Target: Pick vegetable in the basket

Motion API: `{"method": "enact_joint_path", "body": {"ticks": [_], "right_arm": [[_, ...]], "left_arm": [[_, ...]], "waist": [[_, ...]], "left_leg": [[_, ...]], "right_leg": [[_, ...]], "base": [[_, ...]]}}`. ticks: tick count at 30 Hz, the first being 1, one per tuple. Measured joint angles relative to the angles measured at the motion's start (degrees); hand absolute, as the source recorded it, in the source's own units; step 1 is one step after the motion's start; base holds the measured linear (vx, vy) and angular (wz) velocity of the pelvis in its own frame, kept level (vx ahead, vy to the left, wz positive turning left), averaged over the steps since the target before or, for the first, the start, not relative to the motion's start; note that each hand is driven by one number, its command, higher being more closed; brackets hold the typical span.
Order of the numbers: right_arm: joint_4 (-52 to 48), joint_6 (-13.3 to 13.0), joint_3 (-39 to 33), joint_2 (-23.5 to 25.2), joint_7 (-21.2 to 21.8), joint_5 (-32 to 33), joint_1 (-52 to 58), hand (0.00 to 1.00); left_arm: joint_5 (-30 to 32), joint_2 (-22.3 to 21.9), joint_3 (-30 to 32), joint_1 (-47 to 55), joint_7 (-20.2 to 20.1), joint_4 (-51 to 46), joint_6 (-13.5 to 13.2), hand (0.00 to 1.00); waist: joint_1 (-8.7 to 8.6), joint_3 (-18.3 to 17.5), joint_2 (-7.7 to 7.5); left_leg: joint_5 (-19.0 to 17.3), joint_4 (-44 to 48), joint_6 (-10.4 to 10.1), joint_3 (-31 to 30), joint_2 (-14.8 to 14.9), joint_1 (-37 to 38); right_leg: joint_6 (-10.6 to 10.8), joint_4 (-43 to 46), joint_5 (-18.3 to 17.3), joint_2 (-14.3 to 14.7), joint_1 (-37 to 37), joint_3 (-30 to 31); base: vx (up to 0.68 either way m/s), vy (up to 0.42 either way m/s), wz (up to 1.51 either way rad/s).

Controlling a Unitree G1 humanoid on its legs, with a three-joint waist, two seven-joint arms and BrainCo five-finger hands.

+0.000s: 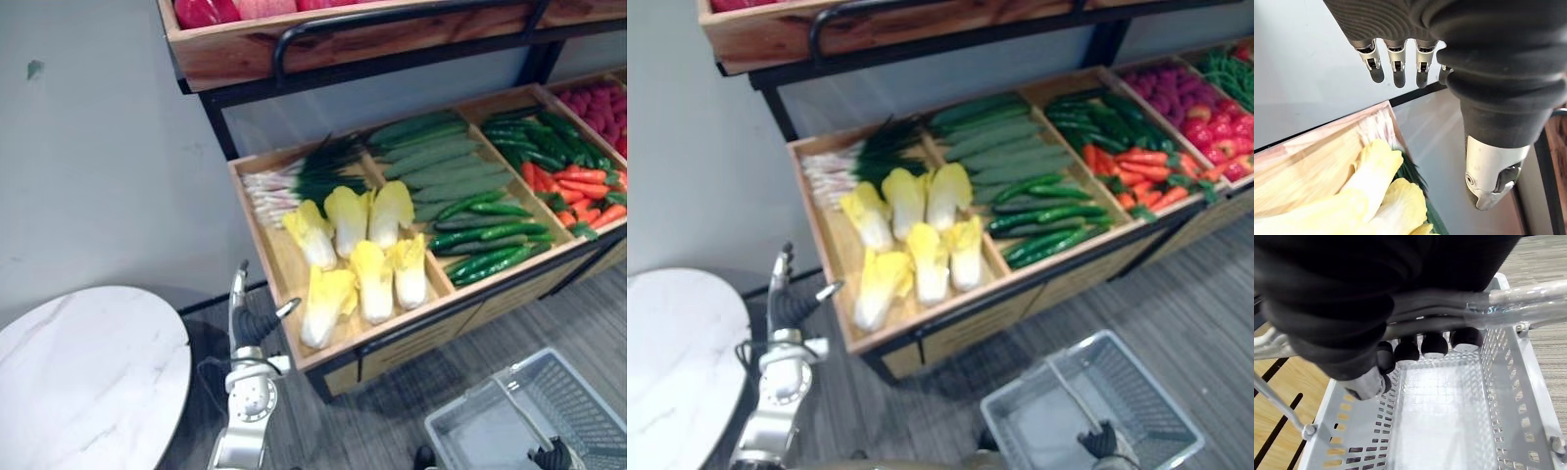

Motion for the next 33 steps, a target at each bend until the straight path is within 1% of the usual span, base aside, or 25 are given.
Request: {"method": "enact_joint_path", "body": {"ticks": [1, 2, 3, 6, 10, 12, 14, 16, 19, 28, 33], "right_arm": [[0.0, 0.0, 0.3, 0.0, 0.0, 0.0, -0.1, 1.0], [0.0, 0.0, 0.5, 0.0, 0.0, 0.0, -0.2, 1.0], [-0.1, 0.0, 0.7, 0.0, 0.0, -0.1, -0.1, 1.0], [-0.2, 0.1, 1.1, 0.0, -0.1, -0.1, -0.2, 1.0], [-0.7, 0.6, 1.8, 0.1, -0.3, -1.4, -0.2, 1.0], [-0.7, 1.0, 1.9, 0.1, -0.4, -2.2, -0.5, 1.0], [-0.8, 1.1, 2.4, 0.1, -0.5, -2.2, -0.8, 1.0], [-1.8, 1.2, 3.9, 0.2, -1.5, -2.2, -0.9, 1.0], [-1.9, 1.2, 4.3, 0.3, -2.4, -2.2, -1.3, 1.0], [-2.3, 1.1, 6.3, 0.5, -3.2, -2.2, -1.4, 1.0], [-2.3, 1.1, 6.9, 1.3, -4.6, -2.2, -1.7, 1.0]], "left_arm": [[0.0, 0.0, 0.0, -0.6, 0.4, 1.8, 0.2, 0.0], [0.0, 0.0, 0.0, -0.8, 0.5, 2.7, 0.3, 0.0], [0.0, 0.0, -0.2, -1.3, 0.7, 4.7, 0.6, 0.0], [0.0, 0.0, -0.6, -2.0, 1.1, 7.9, 1.4, 0.0], [0.0, 0.0, -0.6, -4.1, 2.9, 13.6, 2.1, 0.0], [0.0, 0.0, -0.6, -5.0, 3.7, 16.2, 2.7, 0.0], [-0.1, 0.0, -0.5, -5.0, 4.4, 17.2, 2.9, 0.0], [-0.1, 0.1, -0.5, -5.0, 5.4, 18.1, 3.1, 0.0], [-0.1, 0.1, -0.6, -5.6, 6.8, 18.2, 3.1, 0.0], [0.0, 0.0, -2.3, -7.0, 7.1, 18.6, 3.1, 0.0], [0.0, 0.1, -3.6, -7.0, 7.1, 19.3, 3.2, 0.0]], "waist": [[-0.73, 0.0, 0.01], [-1.07, -0.1, 0.01], [-1.22, -0.2, 0.22], [-1.15, -0.4, 0.02], [-1.36, -0.4, -0.16], [-1.96, -0.4, -0.16], [-2.45, -0.4, -0.16], [-2.4, -0.3, -0.22], [-2.46, -0.3, -0.17], [-2.54, -0.3, -0.17], [-2.49, -0.3, -0.17]], "left_leg": [[-0.1, 0.0, 0.0, 0.0, 0.0, 0.0], [-0.1, 0.0, -0.1, 0.0, 0.0, 0.0], [-0.3, 0.0, -0.1, 0.4, 0.0, 0.2], [-1.0, 0.2, -0.2, 1.8, 0.1, 0.6], [-1.8, 1.0, -0.2, 3.1, 0.0, 0.7], [-2.0, 0.9, -0.3, 3.4, 0.0, 0.7], [-2.2, 1.0, -0.4, 3.8, 0.2, 0.7], [-2.5, 1.1, -0.7, 5.2, 0.5, 0.7], [-2.6, 1.2, -0.8, 6.3, 0.8, 0.5], [-2.7, 1.6, -0.9, 6.4, 1.3, 0.2], [-2.7, 1.7, -1.0, 7.6, 1.3, 0.3]], "right_leg": [[0.1, -0.2, 0.1, 0.0, 0.1, 0.0], [0.1, -0.2, 0.1, 0.0, 0.1, 0.1], [0.1, -0.2, 0.1, 0.1, 0.0, 0.5], [0.1, -0.5, 0.4, 0.3, -0.5, 1.8], [0.2, -0.7, 0.5, 0.3, -0.9, 3.0], [0.2, -0.9, 0.5, 0.4, -0.9, 3.1], [0.2, -1.0, 0.5, 0.5, -1.0, 3.4], [0.1, -1.1, 0.9, 1.0, -2.0, 4.8], [0.0, -1.4, 1.3, 1.4, -2.8, 5.7], [-0.2, -1.8, 1.5, 1.9, -2.9, 5.9], [-0.3, -2.6, 2.3, 1.9, -2.9, 6.5]], "base": [[0.02, -0.003, -0.1], [0.03, -0.001, -0.05], [0.03, 0.001, -0.14], [0.03, 0.002, -0.25], [0.03, 0.004, -0.18], [0.03, -0.003, -0.04], [0.02, -0.007, -0.11], [0.01, -0.014, -0.31], [0.01, -0.024, -0.2], [0.0, -0.002, -0.01], [-0.01, -0.009, -0.06]]}}
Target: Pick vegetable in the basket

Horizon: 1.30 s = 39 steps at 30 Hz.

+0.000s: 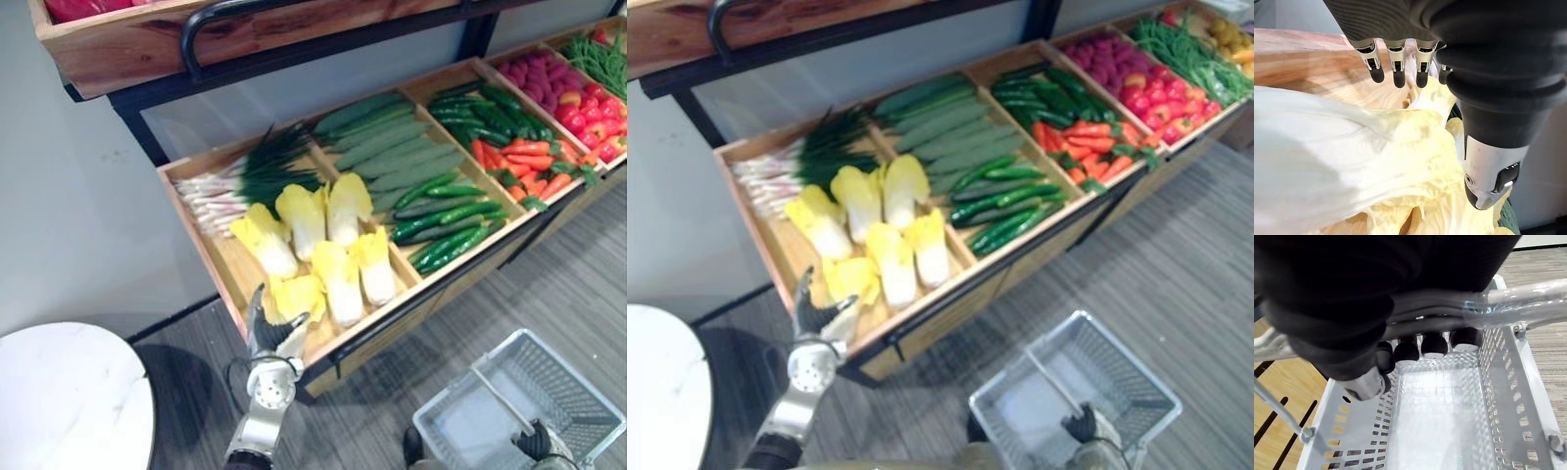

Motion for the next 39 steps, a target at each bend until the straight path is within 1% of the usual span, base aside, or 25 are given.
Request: {"method": "enact_joint_path", "body": {"ticks": [5, 19, 29, 35, 37, 38, 39], "right_arm": [[0.0, 0.0, 0.5, 0.2, -0.4, 0.0, -0.2, 1.0], [0.0, 0.1, 1.3, 1.0, -0.8, -0.1, -0.2, 1.0], [0.0, 0.1, 1.5, 1.0, -1.9, -0.1, -0.2, 1.0], [0.0, 0.1, 1.7, 1.0, -1.9, -0.1, -0.6, 1.0], [0.0, 0.2, 1.8, 1.0, -1.9, -0.1, -1.2, 1.0], [0.0, 0.3, 2.0, 0.9, -2.0, -0.1, -1.5, 1.0], [0.0, 0.3, 2.3, 0.8, -2.1, -0.1, -1.9, 1.0]], "left_arm": [[0.0, -0.1, -2.1, 0.2, -0.1, 1.1, 0.0, 0.0], [-0.3, 0.8, -1.6, 0.6, -0.9, 5.6, 0.0, 0.0], [-0.3, 0.6, -0.7, -0.2, 0.3, 8.7, -0.1, 0.0], [-0.6, 0.5, -0.6, -2.5, 0.8, 12.5, -0.4, 0.0], [-0.7, 0.5, -0.5, -4.4, 1.3, 14.8, -0.6, 0.0], [-0.7, 0.4, -0.1, -4.7, 1.6, 15.6, -0.8, 0.0], [-0.7, 0.3, 0.2, -5.7, 2.2, 17.1, -1.0, 0.0]], "waist": [[0.05, 0.0, 0.03], [0.12, 0.1, 0.27], [0.1, 0.0, 1.09], [0.09, 0.1, 1.25], [0.16, 0.3, 1.62], [0.15, 0.5, 1.43], [0.1, 0.6, 2.0]], "left_leg": [[-0.1, 0.1, -0.1, 0.2, 0.1, 0.2], [-0.2, 0.1, -0.3, 0.5, 0.2, 0.5], [-0.2, 0.1, -0.3, 0.6, 0.2, 0.5], [-0.2, 0.1, -0.3, 0.7, 0.2, 0.1], [-0.2, 0.1, -0.3, 0.8, 0.2, -0.7], [-0.2, 0.1, -0.3, 1.3, 0.2, -1.0], [-0.2, 0.1, -0.3, 1.5, 0.3, -1.2]], "right_leg": [[0.0, -0.1, 0.1, 0.2, 0.0, 0.5], [0.0, -0.1, 0.1, 0.4, 0.0, 0.9], [0.0, -0.2, 0.1, 0.5, 0.0, 1.0], [0.0, -0.2, 0.1, 0.5, -0.5, 1.0], [0.0, -0.2, 0.1, 0.5, -1.5, 1.2], [0.0, -0.2, 0.1, 0.6, -2.1, 1.4], [-0.1, -0.3, 0.4, 0.7, -2.3, 1.7]], "base": [[-0.01, -0.019, -0.06], [0.0, -0.003, -0.01], [0.0, 0.0, 0.0], [0.0, 0.0, 0.0], [0.0, -0.009, -0.06], [0.0, -0.018, -0.11], [0.0, -0.014, -0.11]]}}
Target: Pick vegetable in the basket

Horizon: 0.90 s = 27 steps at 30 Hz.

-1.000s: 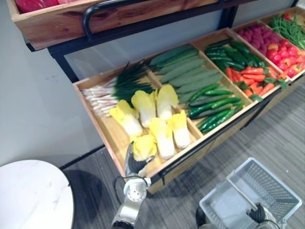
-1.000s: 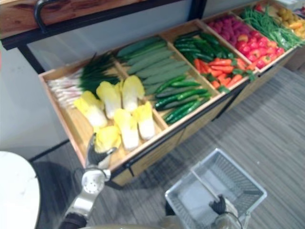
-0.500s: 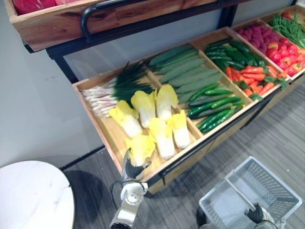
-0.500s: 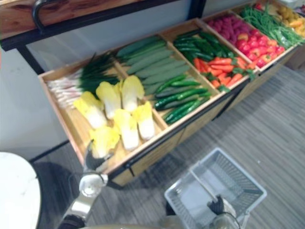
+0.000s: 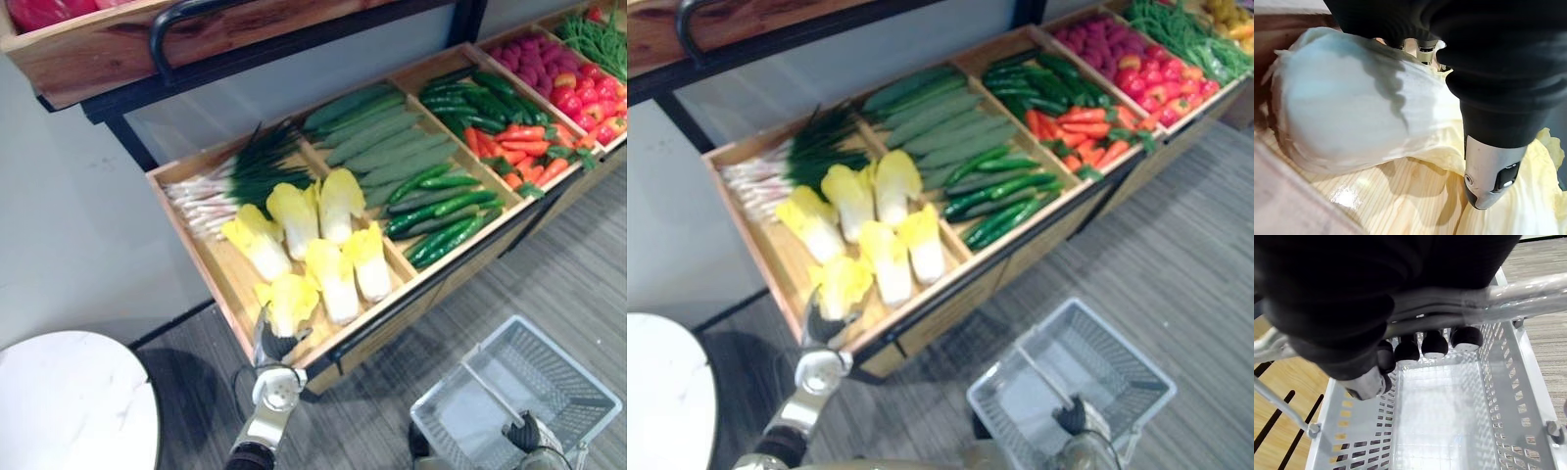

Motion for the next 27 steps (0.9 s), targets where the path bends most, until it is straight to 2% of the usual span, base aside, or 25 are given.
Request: {"method": "enact_joint_path", "body": {"ticks": [3, 10, 11, 18, 27], "right_arm": [[0.0, 0.3, 1.6, -0.6, -0.2, 0.0, -1.2, 1.0], [0.1, 0.1, 3.9, -1.2, -0.6, 0.0, -2.5, 1.0], [0.1, 0.1, 4.0, -1.2, -0.7, 0.0, -2.5, 1.0], [0.2, -1.3, 8.1, -2.4, -1.1, 0.0, -3.0, 1.0], [1.3, -1.5, 9.0, -2.8, -2.1, 0.0, -3.1, 1.0]], "left_arm": [[-2.0, -0.9, 2.4, -2.3, 2.1, 2.8, -0.3, 0.0], [-2.0, -1.0, 5.2, -5.6, 8.3, 7.3, -0.4, 0.0], [-2.0, -1.0, 5.5, -5.8, 8.8, 7.7, -0.4, 1.0], [-2.2, -0.6, 9.8, -7.3, 13.5, 10.8, -0.3, 1.0], [-4.5, -0.5, 9.1, -7.2, 13.5, 10.9, -0.3, 1.0]], "waist": [[0.07, 0.2, 0.75], [0.13, 0.3, 0.67], [0.1, 0.3, 0.67], [0.05, 0.4, 0.52], [-0.01, 0.4, 0.42]], "left_leg": [[0.0, 0.0, 0.0, 0.9, 0.2, -0.8], [-0.3, 0.0, -0.8, 3.1, 0.9, -1.1], [-0.4, 0.0, -0.9, 3.3, 1.0, -1.1], [-0.6, 0.1, -2.3, 6.4, 2.6, 0.1], [-0.6, -0.1, -2.5, 6.5, 2.3, 0.9]], "right_leg": [[-0.2, 0.0, 0.3, 0.4, -1.6, 1.1], [-0.5, -1.3, 0.9, 1.5, -2.9, 3.0], [-0.5, -1.5, 0.9, 1.6, -2.9, 3.2], [-0.7, -1.7, 1.0, 3.7, -3.7, 5.9], [-0.7, -1.7, 1.0, 3.6, -3.0, 5.9]], "base": [[0.01, -0.018, -0.18], [-0.01, -0.019, -0.16], [-0.01, -0.023, -0.18], [0.0, -0.032, -0.22], [0.0, -0.003, -0.01]]}}
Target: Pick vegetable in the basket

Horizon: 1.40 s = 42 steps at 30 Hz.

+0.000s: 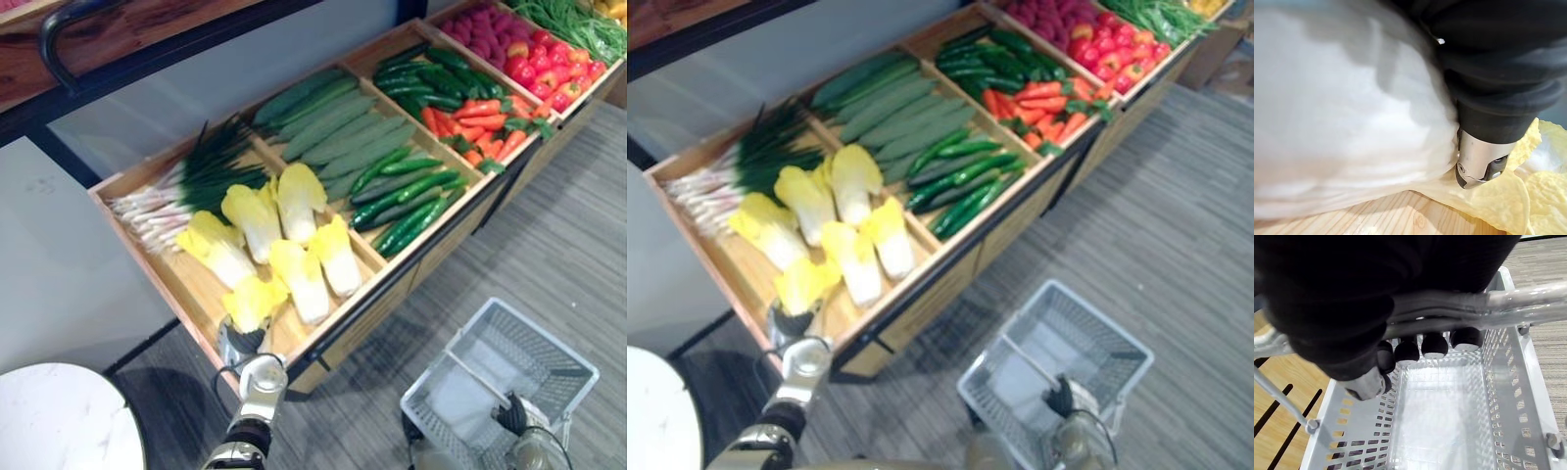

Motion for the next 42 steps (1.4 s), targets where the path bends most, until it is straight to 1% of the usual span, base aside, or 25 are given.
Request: {"method": "enact_joint_path", "body": {"ticks": [3, 5, 8, 11, 13, 15, 18, 20, 23, 30, 34, 38, 42], "right_arm": [[1.1, 0.0, -0.1, 0.2, -0.1, 0.1, -0.2, 1.0], [1.4, 0.3, -0.2, 0.5, -0.1, 0.1, 0.0, 1.0], [1.5, 1.3, -0.5, 0.9, -0.1, 0.1, 0.3, 1.0], [1.5, 2.0, -0.9, 0.9, -0.1, 0.1, 0.6, 1.0], [1.6, 2.3, -1.4, 1.1, -0.1, 0.2, 1.1, 1.0], [1.5, 2.5, -2.9, 1.9, -0.1, 0.2, 1.1, 1.0], [1.5, 2.9, -3.8, 2.6, 0.0, 0.2, 1.6, 1.0], [1.5, 3.5, -4.8, 3.2, 0.0, 0.2, 1.5, 1.0], [1.4, 3.5, -5.3, 3.3, 0.0, 0.2, 1.5, 1.0], [1.0, 3.6, -5.4, 3.3, 0.1, 0.1, 1.9, 1.0], [1.0, 3.6, -6.0, 3.4, 0.1, 0.1, 2.3, 1.0], [1.0, 3.6, -7.7, 3.8, 0.1, 0.1, 2.6, 1.0], [1.0, 3.5, -8.0, 3.8, 0.1, 0.0, 2.8, 1.0]], "left_arm": [[-0.3, 0.0, -0.5, 0.0, 0.0, 0.0, 0.0, 1.0], [-2.2, 0.1, -1.5, 0.0, -0.1, 0.0, -0.5, 1.0], [-4.4, 0.5, -3.8, -0.4, -0.7, -0.1, -1.3, 1.0], [-4.6, 1.1, -6.1, 0.0, -2.6, -0.4, -1.7, 1.0], [-6.6, 1.4, -7.3, 0.5, -4.2, -1.6, -1.7, 1.0], [-6.6, 1.9, -7.9, 1.8, -6.6, -4.7, -1.7, 1.0], [-6.6, 2.4, -9.5, 3.3, -9.0, -7.8, -1.7, 1.0], [-6.6, 2.4, -10.1, 4.2, -10.4, -9.5, -1.7, 1.0], [-6.7, 2.5, -10.5, 4.9, -11.6, -10.9, -1.6, 1.0], [-6.8, 2.7, -11.5, 7.4, -15.7, -14.9, -1.0, 1.0], [-9.0, 2.6, -11.8, 8.6, -17.2, -17.6, 0.0, 1.0], [-8.8, 2.6, -12.6, 9.7, -18.0, -20.9, 0.2, 1.0], [-8.1, 2.4, -14.5, 11.9, -18.4, -27.5, 0.3, 1.0]], "waist": [[0.03, 0.3, -0.4], [-0.01, 0.5, -0.7], [-0.14, 0.7, -1.14], [-0.05, 0.8, -1.21], [-0.07, 0.8, -1.24], [-0.04, 1.0, -1.63], [-0.04, 1.3, -1.98], [0.02, 1.3, -2.06], [0.07, 1.3, -2.05], [0.06, 1.2, -1.85], [0.0, 0.8, -1.49], [0.01, 0.7, -1.57], [0.0, 0.5, -1.71]], "left_leg": [[0.0, 0.0, 0.0, -0.3, 0.0, 0.5], [0.0, -0.2, 0.0, -0.5, -0.1, 1.1], [0.1, -0.3, 0.2, -1.7, -0.5, 1.2], [0.5, -1.0, 0.7, -2.5, -1.0, 1.7], [0.5, -1.0, 0.8, -3.2, -1.0, 2.0], [0.6, -1.0, 0.9, -3.7, -1.3, 2.0], [0.6, -1.1, 0.9, -4.9, -1.5, 1.9], [0.6, -1.1, 0.9, -5.2, -1.7, 2.1], [0.6, -1.2, 1.0, -5.4, -2.0, 2.0], [0.6, -1.1, 1.0, -6.2, -2.1, 1.9], [0.6, -1.0, 1.0, -6.3, -2.1, 1.8], [0.6, -1.0, 1.0, -6.3, -2.1, 1.8], [0.6, -0.9, 1.0, -6.5, -2.0, 1.6]], "right_leg": [[0.0, 0.0, 0.0, -0.1, 0.7, -0.3], [0.0, 0.0, 0.0, -0.2, 1.6, -0.7], [0.2, 0.0, 0.1, -0.9, 2.3, -1.7], [0.2, 0.0, 0.1, -1.4, 3.1, -2.5], [0.3, 0.0, 0.0, -1.6, 3.9, -3.2], [0.2, 0.0, 0.0, -1.9, 4.2, -3.8], [0.3, 0.0, 0.0, -2.3, 4.9, -4.8], [0.3, 0.0, 0.0, -2.6, 5.4, -5.3], [0.4, 0.0, -0.1, -2.9, 5.5, -5.6], [0.4, 0.0, -0.1, -3.1, 5.8, -6.4], [0.4, 0.0, -0.1, -3.1, 5.9, -6.5], [0.4, 0.0, -0.1, -3.1, 5.8, -6.6], [0.4, 0.0, -0.1, -3.2, 5.8, -6.8]], "base": [[0.0, -0.013, 0.05], [0.0, -0.012, 0.08], [-0.01, -0.009, 0.19], [0.0, -0.005, 0.16], [0.01, -0.002, 0.17], [0.01, -0.004, 0.14], [0.02, -0.004, 0.17], [0.02, 0.001, 0.14], [0.01, 0.002, 0.06], [0.0, -0.005, 0.05], [0.0, 0.0, 0.0], [0.0, 0.0, 0.0], [0.0, -0.003, 0.01]]}}
